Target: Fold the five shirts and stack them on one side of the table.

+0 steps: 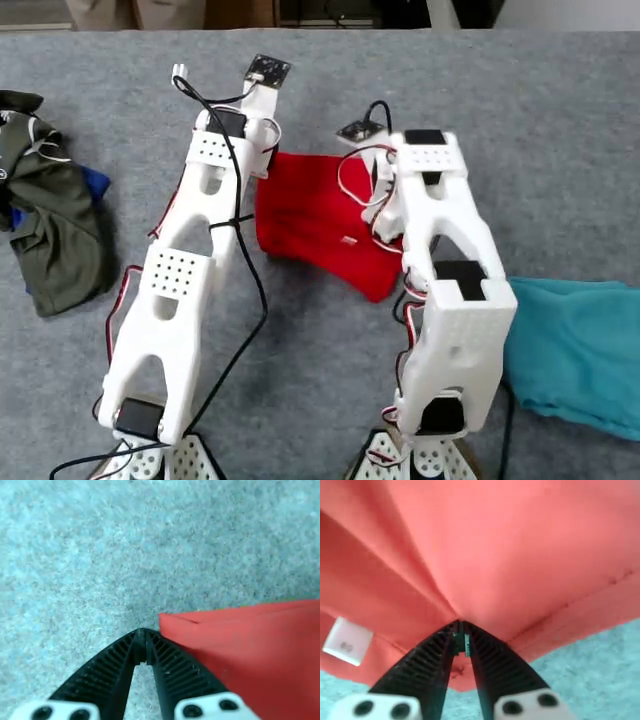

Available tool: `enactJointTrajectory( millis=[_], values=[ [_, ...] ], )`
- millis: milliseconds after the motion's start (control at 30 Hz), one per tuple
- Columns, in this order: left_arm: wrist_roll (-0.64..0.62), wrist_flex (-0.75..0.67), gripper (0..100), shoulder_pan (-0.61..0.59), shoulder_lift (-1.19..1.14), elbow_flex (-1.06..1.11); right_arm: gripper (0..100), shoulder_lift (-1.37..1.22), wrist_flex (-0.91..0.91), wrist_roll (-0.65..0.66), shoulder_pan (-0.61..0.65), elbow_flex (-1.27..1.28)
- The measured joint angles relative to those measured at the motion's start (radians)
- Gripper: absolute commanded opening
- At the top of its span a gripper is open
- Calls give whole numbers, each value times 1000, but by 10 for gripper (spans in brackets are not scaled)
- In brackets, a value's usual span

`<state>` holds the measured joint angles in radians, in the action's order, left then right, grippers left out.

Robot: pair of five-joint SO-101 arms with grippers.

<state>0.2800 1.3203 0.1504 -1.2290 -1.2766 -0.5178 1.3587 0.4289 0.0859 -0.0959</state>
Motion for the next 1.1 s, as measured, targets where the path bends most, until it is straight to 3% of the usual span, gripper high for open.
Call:
enactJointTrajectory(
  millis=[167, 500, 600, 833, 1100],
  values=[
    [3, 28, 20, 0, 0, -17, 6, -2, 0, 41, 17, -147],
    [2, 381, 19, 0, 120, -209, 6, -11, 120, 52, 29, -459],
    [0, 420, 19, 20, 173, -192, 6, -51, 123, 71, 0, -479],
    [0, 430, 19, 109, 356, 166, 6, -267, 14, 71, -2, -525],
    [-18, 420, 19, 187, 440, 523, 6, -551, 43, 72, 0, -884]
  ],
)
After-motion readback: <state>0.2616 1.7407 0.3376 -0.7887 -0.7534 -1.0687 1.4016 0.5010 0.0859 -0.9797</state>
